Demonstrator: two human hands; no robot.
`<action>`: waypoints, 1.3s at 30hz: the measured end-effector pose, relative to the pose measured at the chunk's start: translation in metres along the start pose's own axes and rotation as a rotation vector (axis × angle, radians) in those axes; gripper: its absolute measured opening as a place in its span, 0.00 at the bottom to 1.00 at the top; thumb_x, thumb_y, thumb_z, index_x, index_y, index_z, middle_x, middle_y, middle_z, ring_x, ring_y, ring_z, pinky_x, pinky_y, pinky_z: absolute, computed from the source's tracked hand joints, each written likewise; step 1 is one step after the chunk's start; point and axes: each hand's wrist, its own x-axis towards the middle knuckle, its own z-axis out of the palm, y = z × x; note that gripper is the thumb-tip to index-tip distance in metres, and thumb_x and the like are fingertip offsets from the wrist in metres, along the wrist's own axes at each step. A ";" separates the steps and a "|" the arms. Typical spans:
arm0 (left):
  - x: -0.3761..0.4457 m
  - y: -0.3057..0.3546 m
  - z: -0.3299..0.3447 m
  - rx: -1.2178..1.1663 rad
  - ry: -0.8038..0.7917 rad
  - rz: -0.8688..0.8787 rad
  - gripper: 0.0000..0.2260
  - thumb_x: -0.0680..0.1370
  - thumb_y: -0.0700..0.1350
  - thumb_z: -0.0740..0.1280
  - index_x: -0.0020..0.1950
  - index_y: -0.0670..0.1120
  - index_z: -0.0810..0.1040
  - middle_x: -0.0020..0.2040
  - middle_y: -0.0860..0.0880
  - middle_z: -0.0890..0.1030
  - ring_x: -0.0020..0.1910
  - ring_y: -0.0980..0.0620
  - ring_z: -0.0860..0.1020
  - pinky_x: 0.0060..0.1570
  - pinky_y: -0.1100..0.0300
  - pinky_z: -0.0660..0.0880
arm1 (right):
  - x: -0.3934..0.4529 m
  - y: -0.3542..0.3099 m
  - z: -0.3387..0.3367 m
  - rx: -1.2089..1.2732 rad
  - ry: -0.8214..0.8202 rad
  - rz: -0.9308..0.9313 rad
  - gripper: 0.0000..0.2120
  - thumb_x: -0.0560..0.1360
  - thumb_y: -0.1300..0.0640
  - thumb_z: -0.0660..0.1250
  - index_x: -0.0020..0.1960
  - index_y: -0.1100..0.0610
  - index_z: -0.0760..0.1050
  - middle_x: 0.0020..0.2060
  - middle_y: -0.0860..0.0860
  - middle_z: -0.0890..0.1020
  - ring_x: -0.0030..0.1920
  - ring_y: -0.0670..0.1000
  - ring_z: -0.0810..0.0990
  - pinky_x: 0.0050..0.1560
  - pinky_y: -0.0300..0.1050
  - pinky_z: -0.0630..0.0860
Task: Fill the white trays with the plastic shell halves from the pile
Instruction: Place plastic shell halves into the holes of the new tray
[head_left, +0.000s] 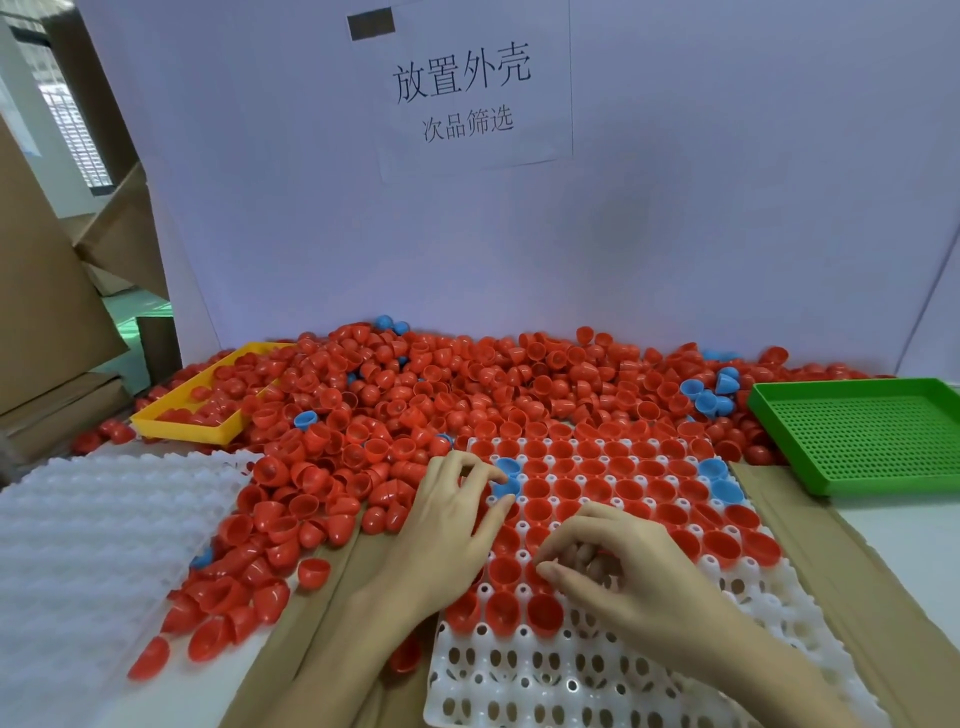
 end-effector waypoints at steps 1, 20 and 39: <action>0.000 -0.001 0.001 0.014 0.003 0.006 0.13 0.85 0.58 0.60 0.65 0.55 0.77 0.61 0.61 0.68 0.65 0.63 0.65 0.65 0.72 0.61 | 0.000 0.000 0.001 0.003 -0.006 -0.003 0.02 0.77 0.48 0.75 0.48 0.41 0.84 0.49 0.39 0.79 0.46 0.47 0.81 0.44 0.34 0.77; 0.094 -0.068 -0.014 0.162 0.124 -0.228 0.13 0.86 0.49 0.63 0.65 0.45 0.80 0.64 0.48 0.77 0.64 0.50 0.72 0.69 0.51 0.69 | 0.003 0.004 0.007 0.102 0.124 -0.018 0.05 0.79 0.49 0.72 0.45 0.43 0.84 0.44 0.42 0.80 0.42 0.48 0.80 0.41 0.36 0.76; 0.113 -0.104 -0.011 0.637 0.016 -0.140 0.18 0.86 0.50 0.61 0.72 0.44 0.77 0.69 0.47 0.77 0.68 0.45 0.73 0.69 0.49 0.66 | 0.002 0.001 -0.002 0.142 0.170 -0.001 0.07 0.81 0.54 0.71 0.46 0.45 0.85 0.42 0.47 0.82 0.40 0.50 0.83 0.43 0.49 0.82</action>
